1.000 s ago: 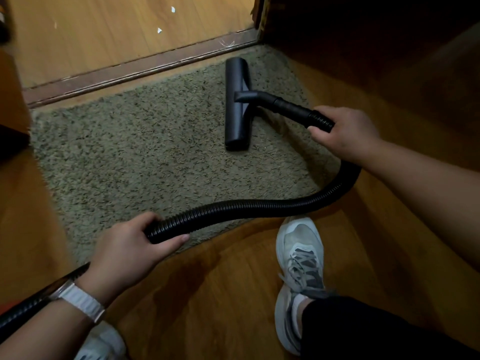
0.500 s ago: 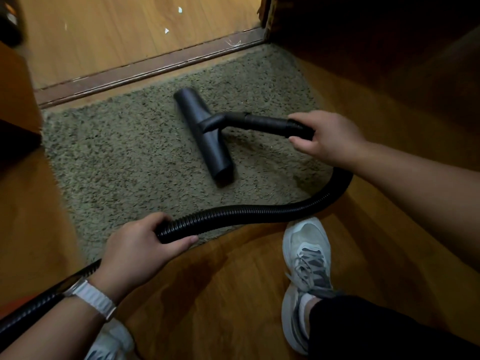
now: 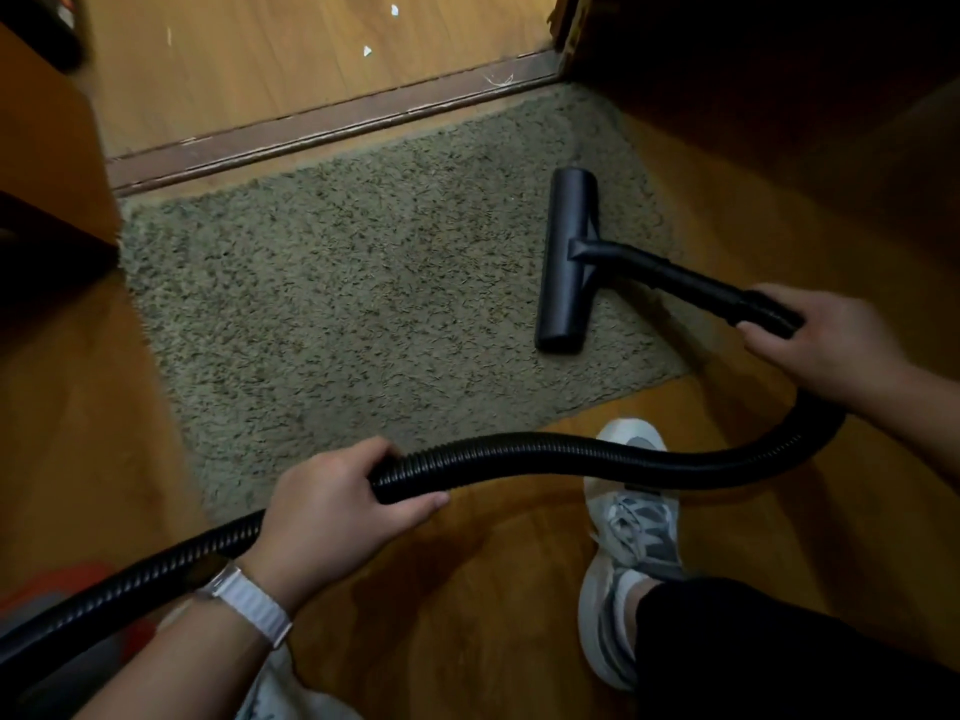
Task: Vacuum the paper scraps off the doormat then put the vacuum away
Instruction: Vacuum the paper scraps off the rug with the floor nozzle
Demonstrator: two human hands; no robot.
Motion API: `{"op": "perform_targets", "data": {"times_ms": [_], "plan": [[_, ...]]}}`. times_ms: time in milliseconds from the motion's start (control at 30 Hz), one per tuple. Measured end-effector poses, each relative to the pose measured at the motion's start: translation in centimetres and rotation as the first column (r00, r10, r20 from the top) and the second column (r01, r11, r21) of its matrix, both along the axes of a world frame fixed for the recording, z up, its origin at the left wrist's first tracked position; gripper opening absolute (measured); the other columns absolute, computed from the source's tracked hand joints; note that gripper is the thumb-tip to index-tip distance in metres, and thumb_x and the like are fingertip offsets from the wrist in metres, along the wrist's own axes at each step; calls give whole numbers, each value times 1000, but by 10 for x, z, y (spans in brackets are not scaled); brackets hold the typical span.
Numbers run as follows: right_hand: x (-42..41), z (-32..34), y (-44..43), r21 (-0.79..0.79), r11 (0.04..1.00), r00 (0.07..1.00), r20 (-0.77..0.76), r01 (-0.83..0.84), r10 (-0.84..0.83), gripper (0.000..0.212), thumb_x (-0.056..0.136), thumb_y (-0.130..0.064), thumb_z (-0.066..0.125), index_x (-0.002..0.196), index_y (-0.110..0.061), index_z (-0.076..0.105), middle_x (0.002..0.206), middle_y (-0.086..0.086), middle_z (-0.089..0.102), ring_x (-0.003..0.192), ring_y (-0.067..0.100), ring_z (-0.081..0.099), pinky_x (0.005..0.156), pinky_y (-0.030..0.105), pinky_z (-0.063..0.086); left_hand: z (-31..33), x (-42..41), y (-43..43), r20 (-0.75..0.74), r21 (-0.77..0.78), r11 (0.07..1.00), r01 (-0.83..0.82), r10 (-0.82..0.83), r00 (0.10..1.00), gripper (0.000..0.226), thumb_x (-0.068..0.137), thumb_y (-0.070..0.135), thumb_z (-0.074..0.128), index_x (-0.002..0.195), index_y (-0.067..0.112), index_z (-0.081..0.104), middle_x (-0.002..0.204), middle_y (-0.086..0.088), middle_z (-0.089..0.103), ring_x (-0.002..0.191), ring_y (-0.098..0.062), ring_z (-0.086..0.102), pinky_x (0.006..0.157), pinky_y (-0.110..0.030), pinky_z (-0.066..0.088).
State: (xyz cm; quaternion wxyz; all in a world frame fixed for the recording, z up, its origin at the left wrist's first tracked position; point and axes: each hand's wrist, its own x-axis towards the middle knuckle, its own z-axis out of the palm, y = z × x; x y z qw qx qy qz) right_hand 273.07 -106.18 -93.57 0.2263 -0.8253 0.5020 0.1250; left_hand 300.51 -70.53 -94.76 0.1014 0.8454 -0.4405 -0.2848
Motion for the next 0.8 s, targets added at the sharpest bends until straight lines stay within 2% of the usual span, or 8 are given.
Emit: {"op": "perform_targets", "data": {"times_ms": [133, 233, 333, 400, 467, 567, 667, 800], "plan": [[2, -3, 32, -34, 988, 988, 40, -148, 149, 42, 88, -34, 66, 130, -33, 59, 97, 6, 66, 83, 26, 60, 69, 40, 51, 6, -4, 7, 39, -25, 998, 57, -56, 998, 65, 61, 91, 43, 87, 36, 64, 57, 20, 45, 64, -9, 64, 47, -12, 29], [26, -5, 54, -81, 945, 946, 38, -318, 321, 50, 85, -39, 65, 133, -30, 58, 97, -1, 63, 87, 23, 59, 63, 32, 41, 10, 2, 8, 55, -44, 998, 43, -40, 998, 73, 55, 94, 37, 89, 36, 65, 57, 21, 44, 66, -12, 64, 47, -16, 30], [54, -5, 75, -132, 820, 825, 27, -556, 564, 55, 83, -45, 59, 135, -27, 58, 93, -1, 62, 77, 25, 61, 55, 27, 33, 14, 9, 12, 65, -59, 997, 56, -53, 997, 91, 50, 104, 22, 93, 36, 65, 60, 21, 47, 61, -9, 55, 49, -23, 34], [63, -4, 80, -154, 765, 770, 42, -625, 637, 53, 84, -43, 62, 134, -26, 60, 95, 0, 64, 74, 24, 62, 54, 25, 33, 16, 11, 19, 86, -74, 995, 69, -63, 994, 90, 54, 103, 20, 91, 35, 65, 58, 21, 48, 56, -6, 48, 47, -23, 34], [62, -3, 75, -143, 824, 823, 85, -548, 562, 50, 85, -40, 64, 134, -28, 59, 96, -1, 62, 77, 21, 57, 57, 27, 35, 19, 12, 26, 116, -85, 993, 85, -75, 990, 85, 58, 101, 22, 87, 34, 65, 55, 20, 45, 53, -7, 49, 45, -21, 31], [46, -4, 60, -112, 958, 953, 121, -265, 278, 44, 89, -38, 63, 132, -33, 57, 97, 0, 61, 80, 18, 54, 63, 34, 44, 21, 13, 32, 128, -92, 993, 68, -56, 990, 81, 60, 100, 23, 84, 34, 65, 56, 18, 52, 54, -8, 53, 44, -19, 33], [35, -7, 46, -79, 997, 988, 154, 12, 1, 37, 95, -33, 60, 132, -31, 56, 88, -3, 59, 71, 18, 54, 60, 33, 44, 23, 18, 32, 130, -90, 996, 23, -11, 991, 85, 56, 102, 21, 84, 35, 64, 59, 17, 57, 57, -9, 57, 46, -22, 38], [49, -20, 39, -55, 998, 984, 173, 41, -31, 30, 96, -36, 57, 125, -29, 60, 89, 2, 62, 72, 22, 57, 60, 31, 42, 27, 25, 30, 118, -54, 999, -4, 10, 993, 77, 55, 98, 32, 85, 34, 63, 61, 14, 58, 58, -4, 55, 47, -23, 40]]}}
